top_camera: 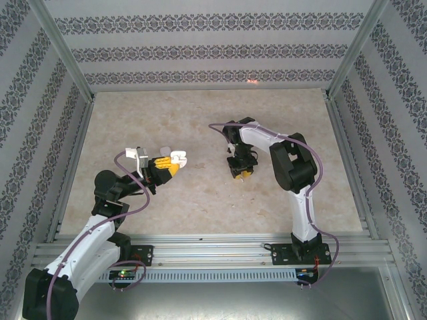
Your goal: Insert wireless bluetooth earbuds into charging case
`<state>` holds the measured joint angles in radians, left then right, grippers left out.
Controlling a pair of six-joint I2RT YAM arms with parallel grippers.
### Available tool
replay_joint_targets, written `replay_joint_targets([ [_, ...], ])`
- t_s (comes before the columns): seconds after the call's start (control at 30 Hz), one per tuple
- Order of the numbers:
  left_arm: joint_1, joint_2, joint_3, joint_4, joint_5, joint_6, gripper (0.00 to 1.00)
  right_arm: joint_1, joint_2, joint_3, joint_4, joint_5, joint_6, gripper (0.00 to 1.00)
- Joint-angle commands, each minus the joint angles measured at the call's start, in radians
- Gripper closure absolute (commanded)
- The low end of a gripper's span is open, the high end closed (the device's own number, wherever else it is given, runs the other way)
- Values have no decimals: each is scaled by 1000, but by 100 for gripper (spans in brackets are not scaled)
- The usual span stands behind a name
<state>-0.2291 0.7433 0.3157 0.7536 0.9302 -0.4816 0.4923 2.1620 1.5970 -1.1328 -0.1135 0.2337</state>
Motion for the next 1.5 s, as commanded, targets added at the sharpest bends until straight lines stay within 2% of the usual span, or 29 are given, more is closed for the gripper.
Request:
replay_joint_targets([
  [0.0,-7,-6,-13,-1,-1,11,100,12,16,-33,-12,5,12,74],
  [0.13,-8,5,-11,10,0,9,100,6,9,-36,-8,-2,17,81],
  [0.33,-8,20,-3,55,5,6,100,5,-67,-38,8,-36,39,85],
  [0.63,-19,171,70,271,52,12,100,29,-386,-19,24,-25,138,88],
  [0.87,-56,238,190,231,34,218,100,138,-609,87,32,40,208,87],
  [1.0,-82,265,255,201,-1,316,100,190,-734,86,120,55,287,87],
  [1.13,-98,283,282,202,-23,355,100,232,-835,60,244,68,359,87],
  [1.23,-104,289,288,206,-35,372,100,254,-889,4,396,8,404,85],
  [1.33,-107,290,293,207,-36,377,100,287,-895,-9,481,-22,434,85],
  [1.47,-113,290,290,214,-29,367,100,351,-853,45,488,11,416,85],
])
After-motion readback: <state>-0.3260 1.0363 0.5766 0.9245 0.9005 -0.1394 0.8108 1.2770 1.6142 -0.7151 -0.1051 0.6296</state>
